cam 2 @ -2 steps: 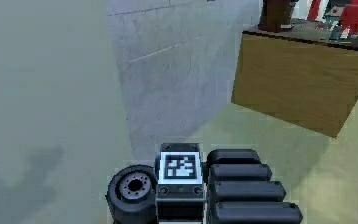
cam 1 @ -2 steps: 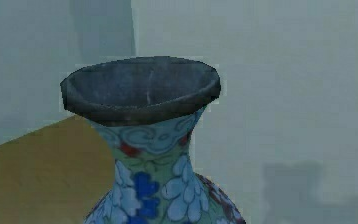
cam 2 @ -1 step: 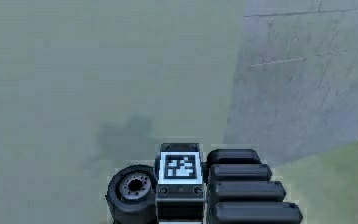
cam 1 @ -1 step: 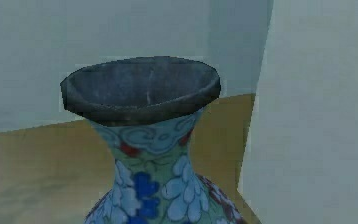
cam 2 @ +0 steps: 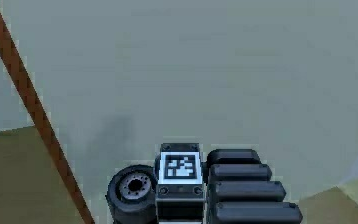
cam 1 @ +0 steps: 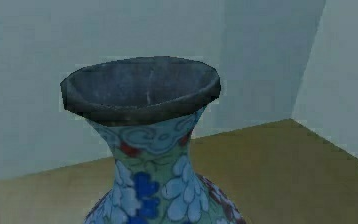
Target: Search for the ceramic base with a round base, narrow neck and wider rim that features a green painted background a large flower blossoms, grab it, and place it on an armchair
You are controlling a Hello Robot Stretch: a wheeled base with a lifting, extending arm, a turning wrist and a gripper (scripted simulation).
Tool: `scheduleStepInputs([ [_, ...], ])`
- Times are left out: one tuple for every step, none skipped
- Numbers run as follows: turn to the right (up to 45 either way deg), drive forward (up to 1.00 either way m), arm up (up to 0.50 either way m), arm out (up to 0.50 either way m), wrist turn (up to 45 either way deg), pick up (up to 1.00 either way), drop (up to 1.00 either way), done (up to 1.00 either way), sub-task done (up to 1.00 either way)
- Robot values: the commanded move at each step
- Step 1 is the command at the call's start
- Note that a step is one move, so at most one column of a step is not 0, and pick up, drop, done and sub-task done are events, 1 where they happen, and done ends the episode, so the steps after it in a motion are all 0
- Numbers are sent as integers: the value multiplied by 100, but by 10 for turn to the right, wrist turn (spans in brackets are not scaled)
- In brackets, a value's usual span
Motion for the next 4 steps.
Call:
scheduleStepInputs([
  [0, 20, 0, 0, 0, 0, 0, 0, 0],
  [300, 0, 0, 0, 0, 0, 0, 0, 0],
  [0, 55, 0, 0, 0, 0, 0, 0, 0],
  [450, 0, 0, 0, 0, 0, 0, 0, 0],
])
